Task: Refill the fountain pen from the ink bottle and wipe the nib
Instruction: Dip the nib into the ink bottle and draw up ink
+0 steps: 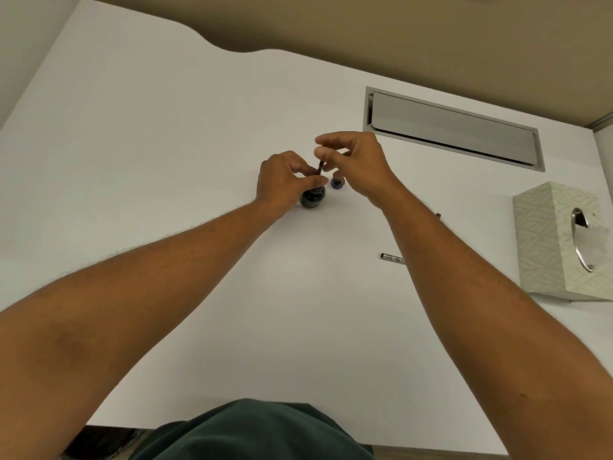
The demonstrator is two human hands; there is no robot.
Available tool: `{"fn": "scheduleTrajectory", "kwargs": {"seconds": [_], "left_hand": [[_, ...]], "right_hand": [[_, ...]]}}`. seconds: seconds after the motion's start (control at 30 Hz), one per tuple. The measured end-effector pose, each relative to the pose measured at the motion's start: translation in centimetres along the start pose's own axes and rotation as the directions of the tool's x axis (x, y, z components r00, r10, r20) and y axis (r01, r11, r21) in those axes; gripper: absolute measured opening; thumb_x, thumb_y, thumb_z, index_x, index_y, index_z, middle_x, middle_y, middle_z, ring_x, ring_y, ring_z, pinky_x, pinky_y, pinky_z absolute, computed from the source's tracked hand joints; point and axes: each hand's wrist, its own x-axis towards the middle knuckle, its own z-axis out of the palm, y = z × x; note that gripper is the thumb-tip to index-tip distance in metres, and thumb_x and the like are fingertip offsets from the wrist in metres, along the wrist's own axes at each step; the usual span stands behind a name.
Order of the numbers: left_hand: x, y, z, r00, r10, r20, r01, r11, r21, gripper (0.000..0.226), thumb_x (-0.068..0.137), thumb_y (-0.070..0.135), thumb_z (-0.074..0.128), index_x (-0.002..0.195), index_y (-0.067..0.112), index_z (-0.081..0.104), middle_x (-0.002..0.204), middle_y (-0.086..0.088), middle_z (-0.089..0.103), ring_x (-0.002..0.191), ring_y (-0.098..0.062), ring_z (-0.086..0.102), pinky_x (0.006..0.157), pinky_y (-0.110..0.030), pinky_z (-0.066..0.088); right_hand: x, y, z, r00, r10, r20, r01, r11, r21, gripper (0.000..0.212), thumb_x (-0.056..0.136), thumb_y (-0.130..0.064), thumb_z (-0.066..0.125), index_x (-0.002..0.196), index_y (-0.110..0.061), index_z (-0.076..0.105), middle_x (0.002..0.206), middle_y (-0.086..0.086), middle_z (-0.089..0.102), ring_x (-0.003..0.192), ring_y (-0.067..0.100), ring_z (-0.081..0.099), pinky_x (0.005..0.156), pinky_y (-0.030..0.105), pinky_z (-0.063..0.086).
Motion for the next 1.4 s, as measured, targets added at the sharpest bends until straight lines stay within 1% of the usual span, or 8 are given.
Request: {"fn": "scheduleTrajectory", "kwargs": {"seconds": [0.07, 0.17, 0.33, 0.57, 0.83, 1.0, 1.17, 1.4], "left_hand": [[0.0, 0.0, 0.0, 1.0, -0.003, -0.002, 0.003, 1.0, 0.005, 0.024, 0.075, 0.036, 0.094, 0.09, 0.02, 0.085, 0.097, 0.005, 0.075, 0.099, -0.017, 0.07, 0.091, -0.04, 0.055], [0.0, -0.1, 0.0, 1.0, -0.01, -0.003, 0.01, 1.0, 0.004, 0.024, 0.075, 0.036, 0.094, 0.091, 0.02, 0.086, 0.096, 0.007, 0.073, 0.099, -0.017, 0.07, 0.091, -0.043, 0.056], [-0.1, 0.0, 0.2, 1.0, -0.011, -0.006, 0.011, 1.0, 0.01, 0.021, 0.075, 0.036, 0.094, 0.087, 0.022, 0.084, 0.098, 0.004, 0.076, 0.1, -0.017, 0.071, 0.094, -0.046, 0.055], [0.0, -0.1, 0.0, 1.0, -0.02, -0.003, 0.02, 1.0, 0.007, 0.022, 0.074, 0.039, 0.094, 0.085, 0.022, 0.085, 0.095, 0.008, 0.074, 0.099, -0.016, 0.071, 0.093, -0.048, 0.055], [0.0, -0.2, 0.2, 1.0, -0.013, -0.007, 0.013, 1.0, -0.003, 0.022, 0.073, 0.037, 0.094, 0.086, 0.022, 0.085, 0.097, 0.004, 0.075, 0.099, -0.018, 0.071, 0.093, -0.048, 0.055], [-0.1, -0.3, 0.1, 1.0, -0.008, -0.006, 0.008, 1.0, 0.007, 0.024, 0.073, 0.037, 0.094, 0.089, 0.02, 0.086, 0.097, 0.005, 0.076, 0.098, -0.017, 0.071, 0.093, -0.048, 0.055], [-0.1, -0.3, 0.2, 1.0, -0.007, -0.009, 0.007, 1.0, 0.015, 0.024, 0.073, 0.038, 0.094, 0.089, 0.022, 0.086, 0.096, 0.006, 0.075, 0.097, -0.016, 0.07, 0.092, -0.048, 0.055], [-0.1, -0.2, 0.2, 1.0, -0.006, -0.014, 0.007, 0.999, 0.036, 0.025, 0.074, 0.04, 0.094, 0.09, 0.022, 0.086, 0.099, 0.004, 0.076, 0.1, -0.018, 0.07, 0.094, -0.05, 0.054]], "right_hand": [[0.0, 0.2, -0.3, 0.999, 0.0, 0.043, 0.0, 1.0, 0.004, 0.017, 0.096, -0.023, 0.076, 0.112, -0.018, 0.082, 0.1, 0.0, 0.081, 0.09, 0.027, 0.078, 0.077, 0.058, 0.062], [0.0, 0.1, -0.3, 1.0, 0.0, -0.01, 0.0, 1.0, -0.016, 0.01, 0.092, -0.02, 0.08, 0.097, -0.012, 0.083, 0.093, 0.003, 0.081, 0.087, 0.027, 0.076, 0.073, 0.058, 0.061], [-0.1, -0.5, 0.5, 0.992, 0.03, -0.124, -0.035, 0.999, -0.034, 0.035, 0.08, -0.036, 0.091, 0.082, -0.004, 0.078, 0.077, 0.006, 0.077, 0.075, 0.032, 0.073, 0.059, 0.044, 0.059], [-0.1, 0.0, -0.4, 0.996, 0.021, 0.089, -0.024, 0.999, 0.027, 0.02, 0.1, -0.027, 0.072, 0.114, -0.015, 0.08, 0.104, 0.007, 0.081, 0.096, 0.029, 0.077, 0.082, 0.06, 0.061], [0.1, -0.1, 0.9, 0.993, 0.024, -0.112, -0.025, 1.0, -0.008, 0.023, 0.084, -0.036, 0.087, 0.082, -0.013, 0.081, 0.079, 0.012, 0.078, 0.076, 0.04, 0.073, 0.061, 0.055, 0.06], [0.2, -0.1, 1.2, 0.986, 0.009, -0.169, -0.013, 1.0, -0.018, 0.031, 0.083, -0.038, 0.088, 0.079, -0.008, 0.079, 0.07, 0.008, 0.075, 0.061, 0.012, 0.066, 0.054, 0.035, 0.057], [0.1, 0.2, 1.3, 0.978, 0.016, -0.207, -0.02, 1.0, -0.017, 0.034, 0.08, -0.038, 0.09, 0.077, -0.007, 0.077, 0.068, 0.007, 0.074, 0.062, 0.013, 0.067, 0.059, 0.035, 0.059], [-0.2, 0.2, 1.7, 0.968, 0.014, -0.249, -0.018, 1.0, -0.012, 0.033, 0.081, -0.035, 0.09, 0.075, -0.007, 0.074, 0.067, 0.001, 0.072, 0.056, 0.015, 0.062, 0.062, 0.046, 0.064]]}}
